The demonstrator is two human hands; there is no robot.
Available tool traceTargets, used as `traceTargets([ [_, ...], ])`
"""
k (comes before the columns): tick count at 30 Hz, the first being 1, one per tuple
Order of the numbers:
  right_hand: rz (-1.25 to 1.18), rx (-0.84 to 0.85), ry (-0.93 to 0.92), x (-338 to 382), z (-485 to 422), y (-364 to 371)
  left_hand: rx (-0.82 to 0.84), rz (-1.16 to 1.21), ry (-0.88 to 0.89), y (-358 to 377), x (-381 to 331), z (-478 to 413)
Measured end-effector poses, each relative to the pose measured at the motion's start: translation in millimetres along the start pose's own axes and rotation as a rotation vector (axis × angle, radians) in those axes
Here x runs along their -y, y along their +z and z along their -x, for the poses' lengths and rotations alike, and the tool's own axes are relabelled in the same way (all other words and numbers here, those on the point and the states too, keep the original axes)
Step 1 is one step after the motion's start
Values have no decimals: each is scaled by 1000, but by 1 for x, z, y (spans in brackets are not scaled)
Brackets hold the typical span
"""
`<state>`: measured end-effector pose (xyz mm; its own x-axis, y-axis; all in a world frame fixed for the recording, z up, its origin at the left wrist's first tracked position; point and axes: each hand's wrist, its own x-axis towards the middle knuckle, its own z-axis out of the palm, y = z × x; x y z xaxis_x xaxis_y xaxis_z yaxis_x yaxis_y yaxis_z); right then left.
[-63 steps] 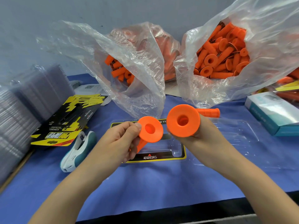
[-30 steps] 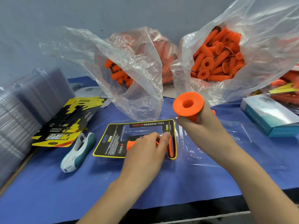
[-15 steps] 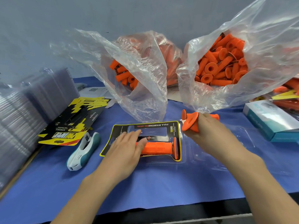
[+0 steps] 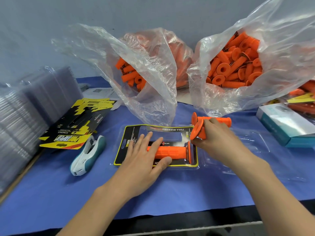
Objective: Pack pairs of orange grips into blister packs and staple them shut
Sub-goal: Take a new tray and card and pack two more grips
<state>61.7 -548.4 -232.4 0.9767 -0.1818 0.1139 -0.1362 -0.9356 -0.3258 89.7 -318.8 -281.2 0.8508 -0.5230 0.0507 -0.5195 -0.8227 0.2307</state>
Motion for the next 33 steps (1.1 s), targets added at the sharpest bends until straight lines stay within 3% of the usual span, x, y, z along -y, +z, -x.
traceTargets([
  [3, 17, -18, -35, 1, 0, -1, -72, 7, 11, -10, 5, 3],
  [8, 81, -52, -53, 0, 0, 5, -84, 82, -139, -22, 29, 15],
  [13, 103, -101, -63, 0, 1, 3, -144, 112, -129, -29, 38, 19],
  [15, -11, -163, -79, 3, 3, -8, -258, 135, -104, -37, 37, 18],
  [18, -151, -156, -165, 26, 1, -29, -447, 393, 22, -55, 23, 16],
  [21, -37, -70, -373, 65, -6, -35, -453, 631, 167, -70, -7, 9],
  [23, 38, -37, -470, 83, -10, -33, -478, 605, 205, -74, -18, 3],
  [30, 78, -162, -576, 88, -28, -27, -753, 421, 20, -76, -5, -9],
  [33, -75, -94, -485, 69, -32, -26, -703, 461, -188, -65, 10, -16],
])
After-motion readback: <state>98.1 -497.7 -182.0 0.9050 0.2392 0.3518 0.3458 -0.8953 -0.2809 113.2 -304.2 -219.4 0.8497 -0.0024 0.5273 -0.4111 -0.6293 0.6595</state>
